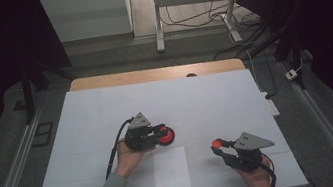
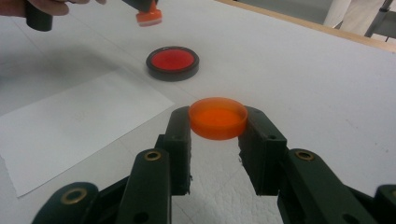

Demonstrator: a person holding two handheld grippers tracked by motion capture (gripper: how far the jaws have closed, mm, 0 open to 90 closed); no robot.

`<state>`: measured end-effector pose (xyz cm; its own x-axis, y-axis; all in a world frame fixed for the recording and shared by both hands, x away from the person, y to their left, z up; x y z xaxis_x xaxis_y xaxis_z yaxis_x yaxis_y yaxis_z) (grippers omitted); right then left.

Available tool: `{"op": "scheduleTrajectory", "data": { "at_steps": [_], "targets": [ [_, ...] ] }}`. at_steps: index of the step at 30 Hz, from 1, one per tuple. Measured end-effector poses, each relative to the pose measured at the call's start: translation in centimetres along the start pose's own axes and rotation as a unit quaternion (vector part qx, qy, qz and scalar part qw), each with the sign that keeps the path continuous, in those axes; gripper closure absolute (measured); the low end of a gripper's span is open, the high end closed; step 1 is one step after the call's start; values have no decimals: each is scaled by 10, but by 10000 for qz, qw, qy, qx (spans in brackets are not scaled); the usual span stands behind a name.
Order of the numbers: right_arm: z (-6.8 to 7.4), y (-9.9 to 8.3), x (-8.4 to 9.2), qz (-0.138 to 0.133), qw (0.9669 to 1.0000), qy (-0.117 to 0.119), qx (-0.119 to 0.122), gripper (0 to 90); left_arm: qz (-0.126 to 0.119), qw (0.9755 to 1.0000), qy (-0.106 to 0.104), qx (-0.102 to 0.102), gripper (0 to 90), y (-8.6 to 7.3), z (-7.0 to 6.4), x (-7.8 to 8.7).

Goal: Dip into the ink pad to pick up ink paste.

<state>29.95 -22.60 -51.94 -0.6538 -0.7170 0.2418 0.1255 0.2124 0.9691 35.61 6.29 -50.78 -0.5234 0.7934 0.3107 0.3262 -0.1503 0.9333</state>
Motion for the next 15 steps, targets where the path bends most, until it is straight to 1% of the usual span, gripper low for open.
{"op": "scheduleTrajectory", "data": {
  "at_steps": [2, 4, 6, 15],
  "targets": [
    [0, 0, 0, 15, 10000, -3, 5, 642, -19, 10000, -21, 10, 726, 0, -1, 5],
    [0, 0, 0, 23, 10000, 8, 11, 642, 8, 10000, -33, -27, 726, 1, -2, 8],
    [1, 0, 0, 31, 10000, 12, 33, 642, -19, 10000, -64, -59, 726, 2, -3, 12],
    [0, 1, 0, 12, 10000, -4, 14, 642, -78, 9997, -232, 34, 726, 2, -4, 22]
  ]
}}
Point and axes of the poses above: each handheld gripper's, and its own axes: x roughly backward along the jaws, y roughly out of its top, z roughly to its left, the point moved 4 cm from there along -x, roughly forward along the jaws, and after that the axes turned 12 degrees about -z, right-handed, at the moved point
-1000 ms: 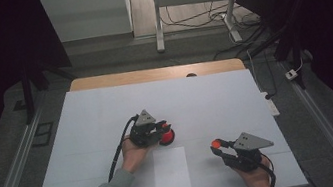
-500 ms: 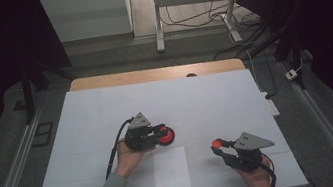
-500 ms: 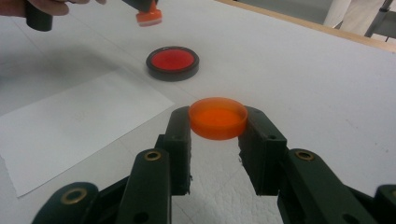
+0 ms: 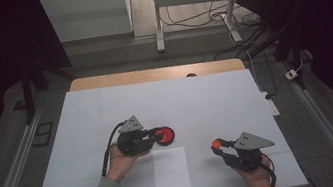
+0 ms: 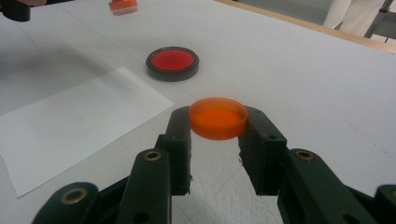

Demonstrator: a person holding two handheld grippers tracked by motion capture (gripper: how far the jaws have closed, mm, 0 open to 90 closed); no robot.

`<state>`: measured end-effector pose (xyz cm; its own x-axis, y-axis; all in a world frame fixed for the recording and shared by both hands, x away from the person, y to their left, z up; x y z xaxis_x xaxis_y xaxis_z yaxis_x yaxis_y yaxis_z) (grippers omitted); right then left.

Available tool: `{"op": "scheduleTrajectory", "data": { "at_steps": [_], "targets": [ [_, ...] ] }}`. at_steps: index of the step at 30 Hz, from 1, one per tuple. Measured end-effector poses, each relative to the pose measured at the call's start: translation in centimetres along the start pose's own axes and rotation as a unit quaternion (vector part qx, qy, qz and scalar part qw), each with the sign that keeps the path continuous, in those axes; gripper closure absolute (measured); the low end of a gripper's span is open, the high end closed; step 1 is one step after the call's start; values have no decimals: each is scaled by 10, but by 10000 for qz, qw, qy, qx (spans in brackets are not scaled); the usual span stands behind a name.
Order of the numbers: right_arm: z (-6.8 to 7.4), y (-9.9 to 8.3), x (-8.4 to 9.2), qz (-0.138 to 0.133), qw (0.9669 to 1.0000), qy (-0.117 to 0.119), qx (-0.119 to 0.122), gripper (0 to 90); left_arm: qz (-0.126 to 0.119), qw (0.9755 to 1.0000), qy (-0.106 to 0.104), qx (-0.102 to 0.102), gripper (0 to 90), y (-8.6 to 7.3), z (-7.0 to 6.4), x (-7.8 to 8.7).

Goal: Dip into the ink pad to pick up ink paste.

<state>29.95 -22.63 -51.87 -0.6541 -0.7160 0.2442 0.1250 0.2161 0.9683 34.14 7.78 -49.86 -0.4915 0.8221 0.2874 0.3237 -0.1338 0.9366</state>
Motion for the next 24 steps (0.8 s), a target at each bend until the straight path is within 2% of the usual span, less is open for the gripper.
{"op": "scheduleTrajectory", "data": {
  "at_steps": [11, 19, 24],
  "targets": [
    [0, 0, 0, -10, 10000, 27, 1, 642, 42, 9995, -304, -56, 725, 0, -10, 2],
    [0, 0, 0, -21, 10000, 41, 11, 642, 40, 9991, -399, -110, 725, 0, -15, 6],
    [1, 1, 1, -24, 10000, 63, 22, 642, 31, 9989, -462, -37, 725, -1, -14, 11]
  ]
}}
Point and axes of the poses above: each handheld gripper's, and its own axes: x roughly backward along the jaws, y roughly out of its top, z roughly to its left, the point moved 4 cm from there along -x, roughly forward along the jaws, and after that the axes turned 12 degrees about -z, right-handed, at the moved point
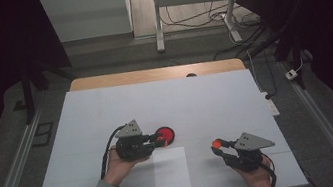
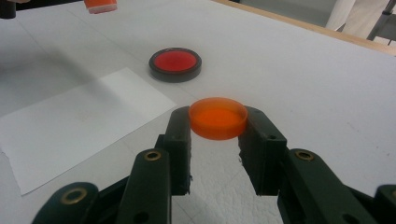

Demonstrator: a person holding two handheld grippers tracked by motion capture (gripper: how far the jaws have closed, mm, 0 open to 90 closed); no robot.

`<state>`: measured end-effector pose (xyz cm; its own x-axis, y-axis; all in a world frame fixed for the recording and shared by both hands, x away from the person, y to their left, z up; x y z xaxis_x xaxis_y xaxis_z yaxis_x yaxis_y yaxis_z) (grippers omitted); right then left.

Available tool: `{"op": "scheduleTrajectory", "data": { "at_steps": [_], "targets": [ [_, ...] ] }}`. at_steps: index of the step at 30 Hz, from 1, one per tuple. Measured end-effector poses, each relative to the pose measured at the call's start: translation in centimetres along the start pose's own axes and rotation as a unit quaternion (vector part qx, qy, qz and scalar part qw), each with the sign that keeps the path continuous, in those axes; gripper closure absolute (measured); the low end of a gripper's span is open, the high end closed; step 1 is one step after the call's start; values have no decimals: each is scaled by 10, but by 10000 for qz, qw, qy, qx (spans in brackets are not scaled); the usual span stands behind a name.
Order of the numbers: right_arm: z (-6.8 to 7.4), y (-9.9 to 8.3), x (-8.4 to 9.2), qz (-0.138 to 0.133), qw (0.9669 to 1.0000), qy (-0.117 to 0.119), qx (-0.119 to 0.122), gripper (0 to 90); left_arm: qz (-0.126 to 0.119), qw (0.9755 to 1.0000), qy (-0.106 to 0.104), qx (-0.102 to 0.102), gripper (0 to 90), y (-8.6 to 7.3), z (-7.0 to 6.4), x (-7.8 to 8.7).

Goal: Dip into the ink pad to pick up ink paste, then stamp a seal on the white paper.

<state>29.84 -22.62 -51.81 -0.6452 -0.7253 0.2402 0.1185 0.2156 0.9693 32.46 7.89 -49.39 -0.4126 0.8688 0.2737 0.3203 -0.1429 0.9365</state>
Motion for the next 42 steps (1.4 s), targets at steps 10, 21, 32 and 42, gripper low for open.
{"op": "scheduleTrajectory", "data": {
  "at_steps": [10, 21, 32, 42],
  "targets": [
    [0, 0, 0, 6, 10000, 8, 20, 642, -12, 10000, -55, 8, 725, -5, -3, 2],
    [0, 0, 0, -2, 10000, 1, 1, 642, 47, 9999, -145, 13, 725, -11, -8, 5],
    [0, 0, 0, 7, 10000, 5, 15, 642, 160, 9995, -282, -22, 725, -18, -18, 4],
    [1, 0, -1, 21, 10000, 13, 23, 642, 315, 9990, -322, -25, 724, -28, -22, 1]
  ]
}}
Point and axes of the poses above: each handheld gripper's, and its own axes: x roughly backward along the jaws, y roughly out of its top, z roughly to its left, the point moved 4 cm from there along -x, roughly forward along the jaws, and after that the axes turned 12 degrees about -z, right-handed, at the moved point
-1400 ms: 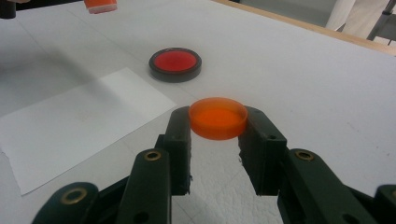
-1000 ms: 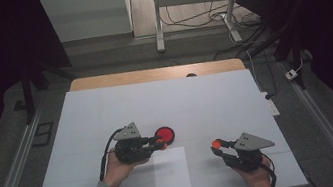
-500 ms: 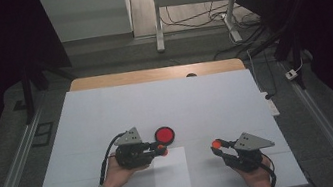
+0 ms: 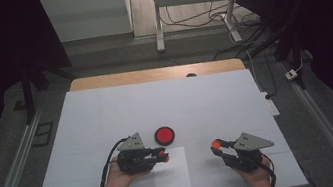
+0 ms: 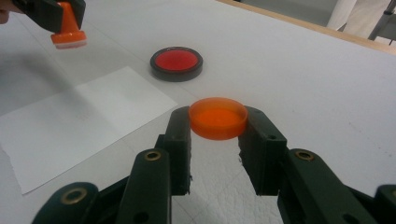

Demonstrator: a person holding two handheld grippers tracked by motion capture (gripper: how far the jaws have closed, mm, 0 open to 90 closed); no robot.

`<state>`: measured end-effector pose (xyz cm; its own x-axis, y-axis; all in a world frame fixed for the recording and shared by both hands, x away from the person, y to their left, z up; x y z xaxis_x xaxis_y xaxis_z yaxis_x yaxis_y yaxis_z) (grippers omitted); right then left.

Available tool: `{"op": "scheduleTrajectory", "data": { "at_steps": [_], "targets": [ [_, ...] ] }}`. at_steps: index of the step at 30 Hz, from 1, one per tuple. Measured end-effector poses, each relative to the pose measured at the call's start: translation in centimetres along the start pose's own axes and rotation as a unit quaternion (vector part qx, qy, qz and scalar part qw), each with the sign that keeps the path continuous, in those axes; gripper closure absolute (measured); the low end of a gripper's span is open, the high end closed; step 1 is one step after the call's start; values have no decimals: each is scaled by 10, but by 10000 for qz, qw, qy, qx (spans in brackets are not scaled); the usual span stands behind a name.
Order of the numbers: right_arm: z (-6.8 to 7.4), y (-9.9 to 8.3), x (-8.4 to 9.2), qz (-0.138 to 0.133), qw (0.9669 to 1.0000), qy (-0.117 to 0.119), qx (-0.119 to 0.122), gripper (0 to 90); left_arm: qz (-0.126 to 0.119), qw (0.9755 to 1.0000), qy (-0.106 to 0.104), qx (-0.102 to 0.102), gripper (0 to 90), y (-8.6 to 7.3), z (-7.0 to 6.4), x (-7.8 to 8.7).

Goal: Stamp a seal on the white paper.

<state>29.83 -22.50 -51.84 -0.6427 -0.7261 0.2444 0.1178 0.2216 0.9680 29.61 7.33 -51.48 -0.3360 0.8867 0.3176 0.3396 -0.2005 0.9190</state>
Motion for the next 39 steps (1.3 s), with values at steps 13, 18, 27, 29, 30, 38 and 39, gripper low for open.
{"op": "scheduleTrajectory", "data": {
  "at_steps": [13, 18, 27, 29, 30, 38, 39],
  "targets": [
    [0, 0, 0, 5, 10000, 0, -3, 641, 213, 9996, 167, -113, 724, -10, -3, -10],
    [0, 0, 0, 5, 10000, 0, -7, 642, 283, 9993, 213, -141, 724, -12, -3, -13],
    [-1, 0, 0, 19, 10000, -5, -8, 642, 465, 9980, 385, -207, 725, -17, -5, -22],
    [0, 0, -1, 20, 10000, -6, -14, 642, 460, 9980, 383, -207, 725, -17, -5, -22],
    [0, 0, -1, 21, 10000, -1, -10, 642, 453, 9980, 390, -201, 724, -17, -5, -22],
    [0, 0, -1, 20, 10000, 5, -9, 642, 513, 9975, 433, -223, 725, -19, -6, -25],
    [0, 0, -1, 24, 10000, 6, -1, 642, 522, 9974, 443, -231, 725, -20, -6, -26]
  ]
}}
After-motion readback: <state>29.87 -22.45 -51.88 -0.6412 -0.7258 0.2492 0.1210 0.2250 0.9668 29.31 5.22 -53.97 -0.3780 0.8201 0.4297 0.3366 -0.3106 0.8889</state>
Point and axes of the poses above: each handheld gripper's, and its own axes: x roughly backward along the jaws, y roughly out of its top, z roughly to its left, the point moved 4 cm from there along -x, roughly forward along the jaws, and after that the axes turned 12 degrees about -z, right-handed, at the moved point
